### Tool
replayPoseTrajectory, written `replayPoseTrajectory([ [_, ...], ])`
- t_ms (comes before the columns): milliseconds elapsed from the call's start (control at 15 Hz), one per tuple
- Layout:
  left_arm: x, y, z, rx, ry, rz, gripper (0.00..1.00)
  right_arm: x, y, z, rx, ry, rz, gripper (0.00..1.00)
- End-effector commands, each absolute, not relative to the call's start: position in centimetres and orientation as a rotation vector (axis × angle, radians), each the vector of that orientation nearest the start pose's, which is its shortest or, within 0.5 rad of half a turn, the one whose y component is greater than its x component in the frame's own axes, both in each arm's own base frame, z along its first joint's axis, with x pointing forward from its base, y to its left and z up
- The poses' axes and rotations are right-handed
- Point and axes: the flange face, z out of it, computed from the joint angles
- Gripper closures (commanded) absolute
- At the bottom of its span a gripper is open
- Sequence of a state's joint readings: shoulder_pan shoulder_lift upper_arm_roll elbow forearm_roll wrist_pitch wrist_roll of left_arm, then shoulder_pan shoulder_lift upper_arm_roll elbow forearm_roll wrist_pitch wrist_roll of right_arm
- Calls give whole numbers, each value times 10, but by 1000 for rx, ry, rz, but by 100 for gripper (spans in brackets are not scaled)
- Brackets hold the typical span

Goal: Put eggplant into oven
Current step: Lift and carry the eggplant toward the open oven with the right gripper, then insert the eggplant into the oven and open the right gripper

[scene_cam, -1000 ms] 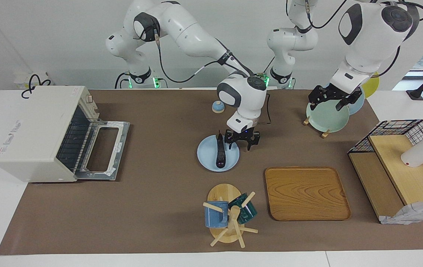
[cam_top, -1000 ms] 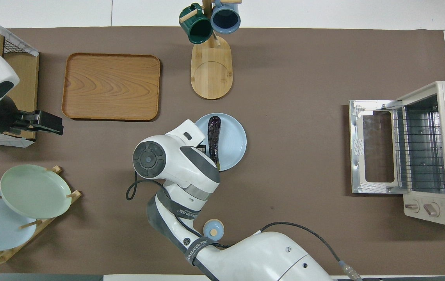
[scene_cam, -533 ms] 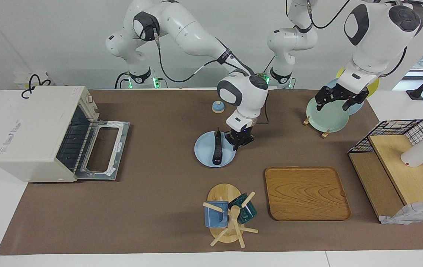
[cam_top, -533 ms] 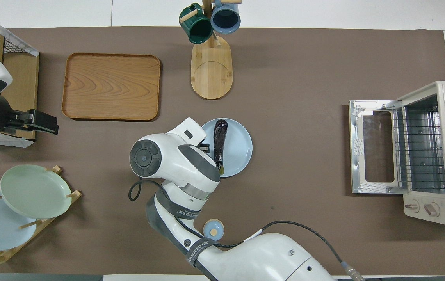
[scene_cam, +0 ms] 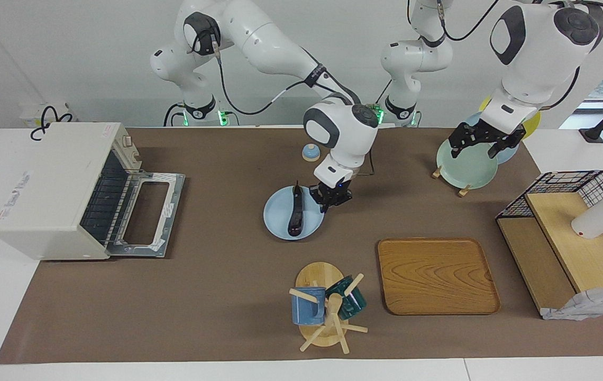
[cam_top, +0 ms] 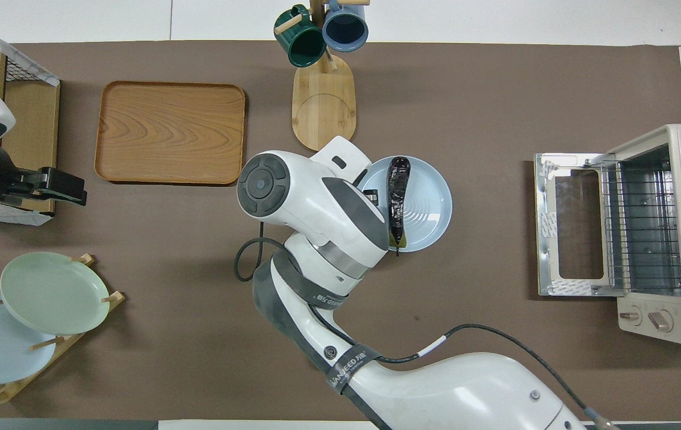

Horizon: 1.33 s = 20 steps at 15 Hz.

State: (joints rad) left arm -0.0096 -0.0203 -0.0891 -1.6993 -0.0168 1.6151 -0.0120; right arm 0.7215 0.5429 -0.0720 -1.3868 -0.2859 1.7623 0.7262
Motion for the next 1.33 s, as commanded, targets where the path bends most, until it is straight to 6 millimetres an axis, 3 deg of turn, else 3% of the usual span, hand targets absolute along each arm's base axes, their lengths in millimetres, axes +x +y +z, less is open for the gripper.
replayPoseTrajectory([
  [0, 541, -51, 589, -3127, 139, 76, 0, 568, 337, 400, -3537, -27, -11, 100],
  [267, 536, -50, 597, -3127, 134, 64, 0, 578, 203, 435, -3507, -68, 113, 100],
  [667, 533, -51, 601, -3125, 137, 67, 0, 561, 74, 432, -3460, -81, 196, 100],
  [867, 534, -50, 601, -3126, 137, 55, 0, 553, 42, 419, -3441, -93, 185, 100],
  [1067, 534, -51, 601, -3126, 141, 52, 0, 545, 29, 406, -3429, -107, 166, 100],
  [1267, 534, -51, 601, -3126, 141, 52, 0, 538, -4, 391, -3413, -155, 158, 100],
])
